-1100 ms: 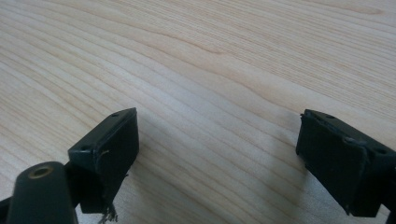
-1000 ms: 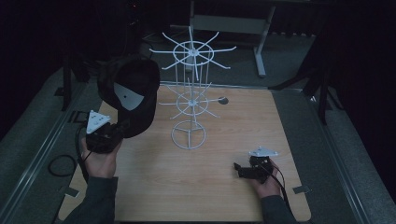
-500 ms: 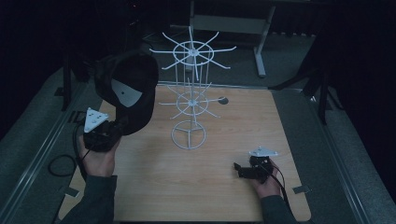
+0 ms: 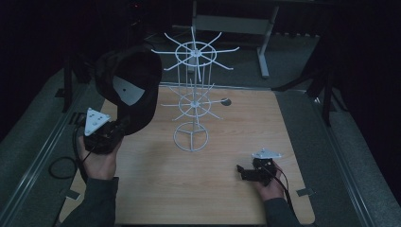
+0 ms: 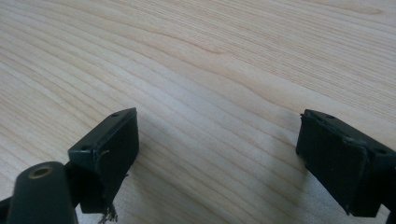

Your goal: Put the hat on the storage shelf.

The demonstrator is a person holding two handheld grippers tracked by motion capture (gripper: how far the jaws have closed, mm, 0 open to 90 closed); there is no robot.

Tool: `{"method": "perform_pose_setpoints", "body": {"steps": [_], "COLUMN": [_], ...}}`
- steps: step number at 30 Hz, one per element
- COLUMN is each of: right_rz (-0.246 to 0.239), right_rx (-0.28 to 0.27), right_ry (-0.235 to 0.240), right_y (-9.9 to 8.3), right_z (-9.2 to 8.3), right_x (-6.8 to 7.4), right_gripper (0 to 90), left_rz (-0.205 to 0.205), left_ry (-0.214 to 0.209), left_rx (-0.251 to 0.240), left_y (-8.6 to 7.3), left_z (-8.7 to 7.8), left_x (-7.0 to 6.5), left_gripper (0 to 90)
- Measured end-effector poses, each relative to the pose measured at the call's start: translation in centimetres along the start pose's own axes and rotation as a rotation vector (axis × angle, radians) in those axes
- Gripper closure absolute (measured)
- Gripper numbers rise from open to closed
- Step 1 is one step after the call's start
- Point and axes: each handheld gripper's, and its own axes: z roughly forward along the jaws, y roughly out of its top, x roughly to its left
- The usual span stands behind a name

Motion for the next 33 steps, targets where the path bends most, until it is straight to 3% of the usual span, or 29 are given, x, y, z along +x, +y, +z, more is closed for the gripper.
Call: {"method": "perform_pose_setpoints", "body": {"steps": [18,29,33], "right_rz": [0.0,0.0,0.0], "right_rx": [-0.001,-0.001,0.0], "right_ry": [0.0,0.0,0.0], "right_y": [0.0,0.0,0.0], "right_z": [0.0,0.0,0.0], "right_x": [0.0,0.0,0.0], "right_gripper": [13.0,13.0,13.0], "left_rz": [0.052,0.111,0.134], "left_ry": [0.007,0.006,-0.019], "left_rx": [-0.05,-0.078,-0.08], "left_y": [0.7,0.3,-0.4], "left_z": [-1.1,-1.7,-1.4], "left_x": [-1.3,-2.3,-2.7], "left_gripper": [86.7,86.6,86.6]}}
